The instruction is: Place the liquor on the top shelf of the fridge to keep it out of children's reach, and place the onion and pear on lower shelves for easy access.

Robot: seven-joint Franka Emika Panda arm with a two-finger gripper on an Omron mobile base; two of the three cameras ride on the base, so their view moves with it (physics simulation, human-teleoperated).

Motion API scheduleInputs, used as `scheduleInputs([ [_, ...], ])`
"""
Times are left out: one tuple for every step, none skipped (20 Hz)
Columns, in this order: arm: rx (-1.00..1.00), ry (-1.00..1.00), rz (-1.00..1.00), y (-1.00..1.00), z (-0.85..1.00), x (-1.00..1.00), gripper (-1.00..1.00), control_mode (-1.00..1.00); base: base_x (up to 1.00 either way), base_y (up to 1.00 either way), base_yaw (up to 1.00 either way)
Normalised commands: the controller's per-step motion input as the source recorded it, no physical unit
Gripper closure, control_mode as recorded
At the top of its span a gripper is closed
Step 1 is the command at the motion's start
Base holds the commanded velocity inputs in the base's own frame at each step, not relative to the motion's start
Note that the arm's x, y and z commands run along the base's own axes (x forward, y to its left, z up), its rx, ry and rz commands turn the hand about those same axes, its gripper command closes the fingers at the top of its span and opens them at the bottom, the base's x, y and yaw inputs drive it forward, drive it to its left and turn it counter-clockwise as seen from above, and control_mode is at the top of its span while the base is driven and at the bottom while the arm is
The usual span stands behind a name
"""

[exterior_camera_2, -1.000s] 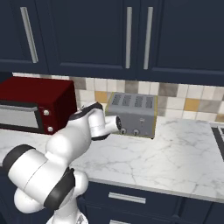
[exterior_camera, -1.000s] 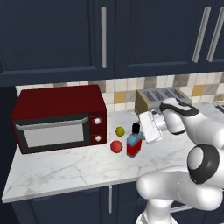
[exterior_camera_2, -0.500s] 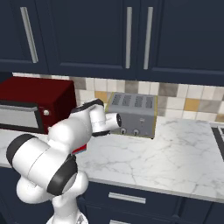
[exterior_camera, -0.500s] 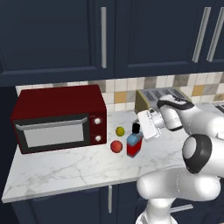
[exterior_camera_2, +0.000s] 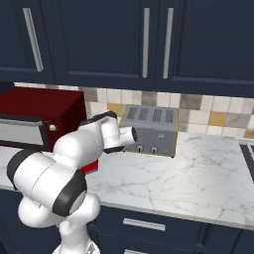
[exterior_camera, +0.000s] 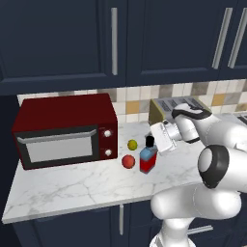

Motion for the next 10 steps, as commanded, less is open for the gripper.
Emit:
scheduleInputs([
  [0.00,0.06,0.00,0.11,0.00,-0.08,-1.00,-1.00,0.00,0.00,0.00],
  [0.00,0.06,0.00,0.11,0.00,-0.07,-1.00,-1.00,0.00,0.00,0.00],
  [0.00,0.05,0.00,0.13,0.00,-0.09,-1.00,-1.00,0.00,0.00,0.00],
  [0.00,0.05,0.00,0.16,0.00,-0.11,-1.00,-1.00,0.00,0.00,0.00],
  [0.00,0.04,0.00,0.19,-0.01,-0.14,-1.00,-1.00,0.00,0.00,0.00],
  [0.00,0.03,0.00,0.20,-0.03,-0.14,-1.00,-1.00,0.00,0.00,0.00],
  [0.00,0.03,0.00,0.22,-0.04,-0.13,-1.00,-1.00,0.00,0.00,0.00],
  [0.00,0.02,0.00,0.23,-0.04,-0.11,-1.00,-1.00,0.00,0.00,0.00],
  [0.00,0.02,0.00,0.21,-0.04,-0.08,-1.00,-1.00,0.00,0.00,0.00],
  [0.00,0.02,0.00,0.21,-0.01,0.00,-1.00,-1.00,0.00,0.00,0.00],
])
